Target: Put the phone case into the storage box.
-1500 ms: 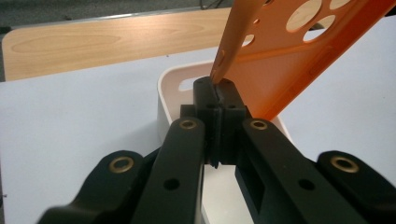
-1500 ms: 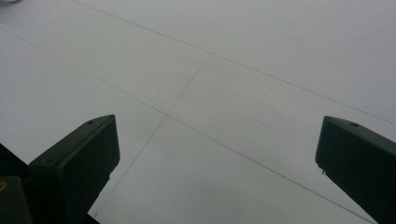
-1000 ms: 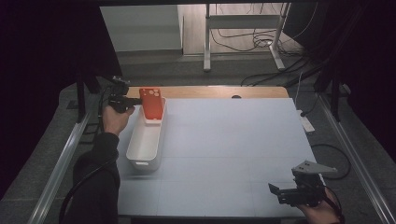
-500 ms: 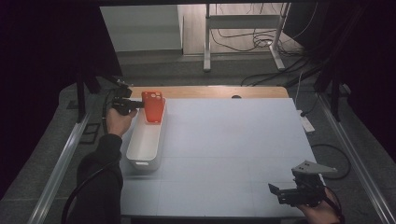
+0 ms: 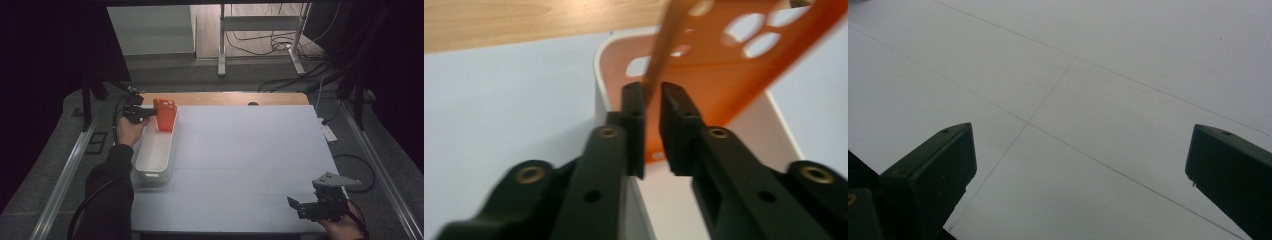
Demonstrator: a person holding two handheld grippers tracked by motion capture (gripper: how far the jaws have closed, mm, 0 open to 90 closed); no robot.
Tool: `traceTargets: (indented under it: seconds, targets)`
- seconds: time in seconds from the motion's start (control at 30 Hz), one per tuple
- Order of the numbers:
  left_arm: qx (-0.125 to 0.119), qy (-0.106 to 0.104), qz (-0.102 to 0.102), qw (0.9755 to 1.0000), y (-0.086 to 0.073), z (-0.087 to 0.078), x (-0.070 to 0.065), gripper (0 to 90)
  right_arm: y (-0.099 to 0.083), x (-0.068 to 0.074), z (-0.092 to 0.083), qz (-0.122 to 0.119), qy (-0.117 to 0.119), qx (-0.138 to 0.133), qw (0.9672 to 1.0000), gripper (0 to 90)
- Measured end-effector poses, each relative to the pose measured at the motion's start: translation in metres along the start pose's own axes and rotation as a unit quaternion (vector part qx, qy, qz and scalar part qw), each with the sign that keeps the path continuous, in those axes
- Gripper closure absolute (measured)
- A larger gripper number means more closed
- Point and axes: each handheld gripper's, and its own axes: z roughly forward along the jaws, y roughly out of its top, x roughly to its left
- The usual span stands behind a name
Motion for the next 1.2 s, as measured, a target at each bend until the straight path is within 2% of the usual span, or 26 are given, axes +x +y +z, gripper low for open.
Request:
traceTargets:
  seconds: [0.13,0.27,0.3,0.33,0.47,0.5,0.63,0.87,1.03,1.2]
  targets:
    - [-0.008,0.009,0.022,0.9997,0.001,-0.003,-0.004,69.4,0.0,0.0,0.0,-0.002,0.0,-0.001,1.0,0.0]
    - [-0.013,0.011,0.033,0.9993,0.0,-0.005,-0.007,59.3,0.0,0.0,0.0,-0.003,-0.001,-0.001,1.0,0.0]
    - [-0.013,0.011,0.033,0.9993,0.0,-0.005,-0.007,55.4,0.0,0.0,0.0,-0.003,-0.001,-0.001,1.0,0.0]
    - [-0.015,0.011,0.037,0.9992,-0.001,-0.005,-0.007,55.4,0.0,0.0,0.0,-0.003,0.0,0.0,1.0,0.0]
    - [-0.02,0.008,0.041,0.9989,-0.002,-0.006,-0.008,42.1,0.0,0.001,0.0,-0.004,-0.001,0.0,1.0,0.0]
    - [-0.021,0.006,0.044,0.9988,-0.003,-0.007,-0.008,42.1,0.0,0.001,0.0,-0.004,-0.001,0.0,1.0,0.0]
    - [-0.023,0.001,0.05,0.9985,-0.006,-0.009,-0.009,31.4,0.0,0.001,0.0,-0.004,-0.001,0.0,1.0,0.0]
    - [-0.021,-0.01,0.061,0.9979,-0.011,-0.013,-0.013,17.7,0.0,0.001,0.0,-0.005,-0.001,0.001,1.0,0.0]
    - [-0.023,-0.014,0.07,0.9972,-0.017,-0.019,-0.015,14.8,0.0,0.001,0.0,-0.005,-0.002,0.001,1.0,0.0]
    - [-0.029,-0.034,0.066,0.9968,-0.022,-0.025,-0.015,12.7,0.0,0.001,0.0,-0.006,-0.002,0.002,1.0,0.0]
